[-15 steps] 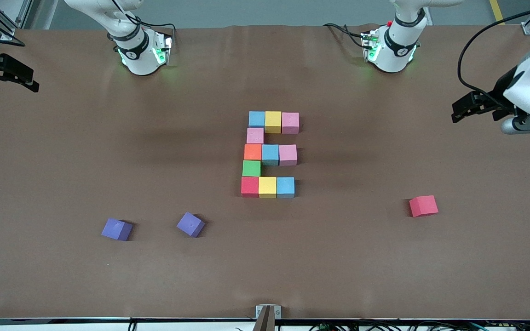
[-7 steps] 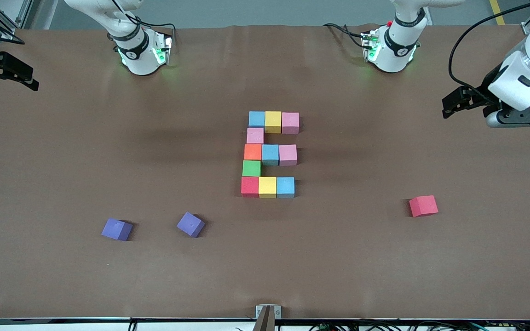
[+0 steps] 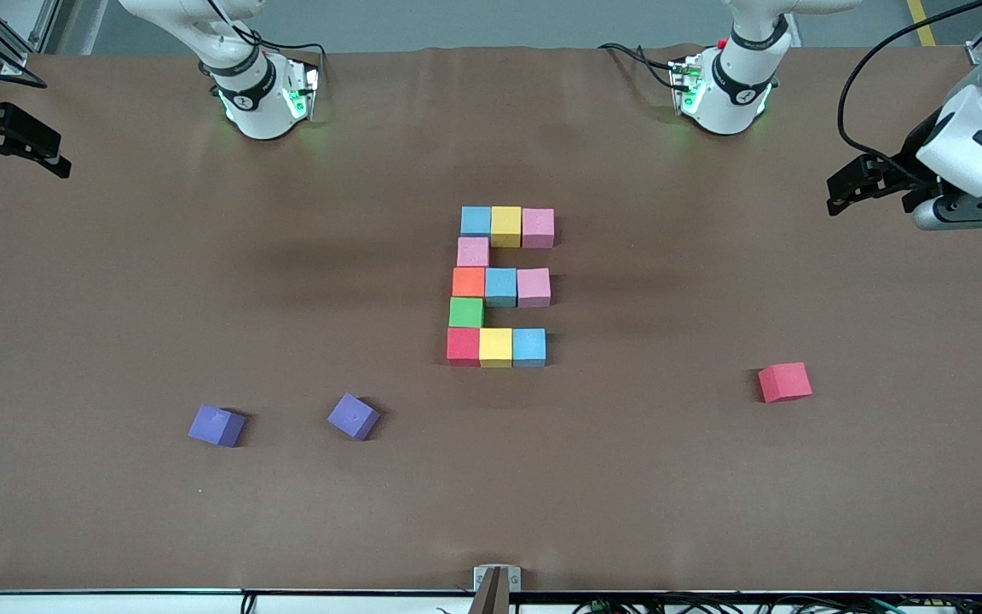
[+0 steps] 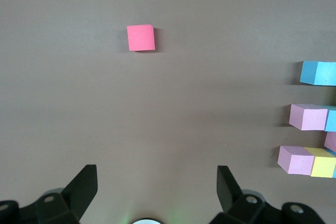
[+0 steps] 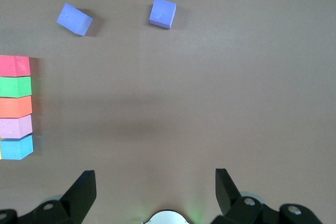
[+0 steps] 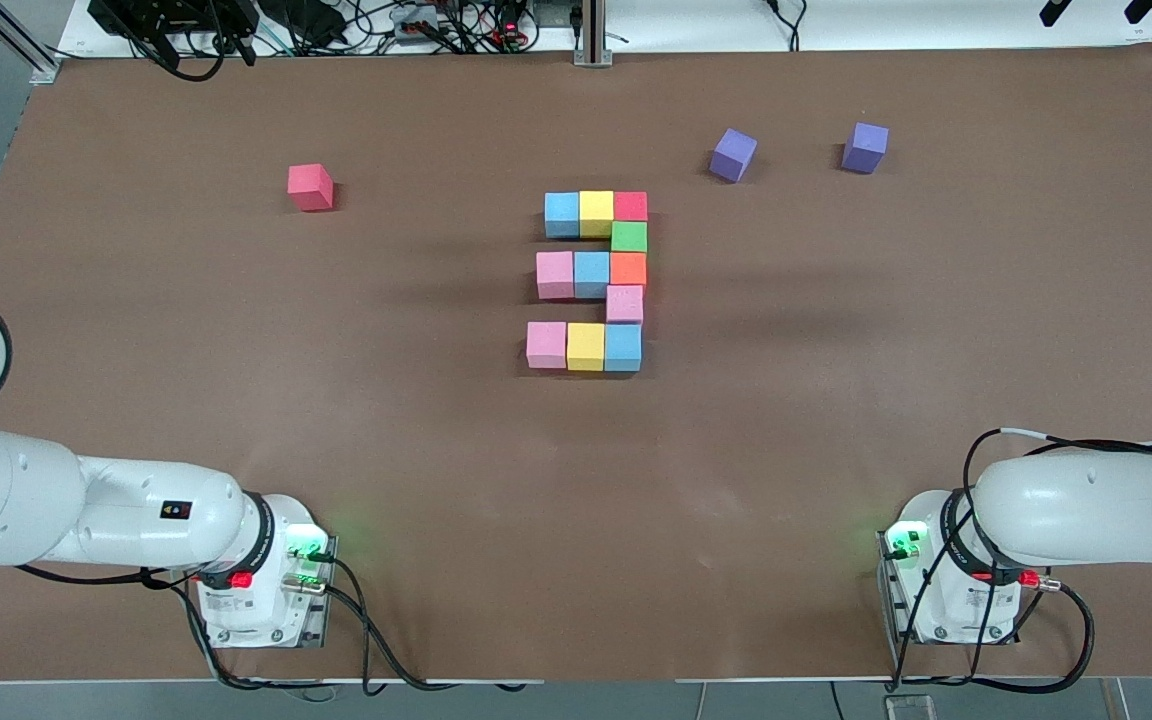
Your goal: Arrange 11 blocks into digit 3
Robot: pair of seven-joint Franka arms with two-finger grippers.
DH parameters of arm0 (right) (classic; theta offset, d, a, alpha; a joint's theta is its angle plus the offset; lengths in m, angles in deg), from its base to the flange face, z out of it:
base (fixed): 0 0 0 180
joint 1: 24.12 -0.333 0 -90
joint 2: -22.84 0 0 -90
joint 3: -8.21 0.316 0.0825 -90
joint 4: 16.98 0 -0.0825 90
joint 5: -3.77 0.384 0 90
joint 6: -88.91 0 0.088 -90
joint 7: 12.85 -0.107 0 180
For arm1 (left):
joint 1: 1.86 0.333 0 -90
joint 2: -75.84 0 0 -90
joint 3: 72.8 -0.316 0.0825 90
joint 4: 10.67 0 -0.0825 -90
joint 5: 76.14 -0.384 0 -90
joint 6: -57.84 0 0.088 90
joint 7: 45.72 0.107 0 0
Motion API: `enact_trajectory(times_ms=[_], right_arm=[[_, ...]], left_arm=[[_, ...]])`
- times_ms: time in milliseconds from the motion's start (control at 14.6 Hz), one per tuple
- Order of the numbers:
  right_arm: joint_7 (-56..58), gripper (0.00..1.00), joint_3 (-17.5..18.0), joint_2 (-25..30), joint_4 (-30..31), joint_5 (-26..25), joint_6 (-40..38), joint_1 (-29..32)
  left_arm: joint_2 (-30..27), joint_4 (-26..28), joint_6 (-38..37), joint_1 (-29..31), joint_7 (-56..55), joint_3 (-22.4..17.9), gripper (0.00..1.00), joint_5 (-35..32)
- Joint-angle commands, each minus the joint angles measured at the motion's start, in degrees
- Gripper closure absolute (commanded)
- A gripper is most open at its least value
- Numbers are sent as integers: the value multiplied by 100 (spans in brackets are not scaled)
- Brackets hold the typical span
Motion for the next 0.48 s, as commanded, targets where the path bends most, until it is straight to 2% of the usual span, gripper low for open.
enact_trajectory(times_ms=[0,411], right_arm=[[-46,0,20,132,156,5,89,-14],[-46,0,29,132,156,5,81,-14]], left_arm=[[-146,166,112,-6,5,-17,0,82],[-146,193,112,-24,5,-17,0,82]])
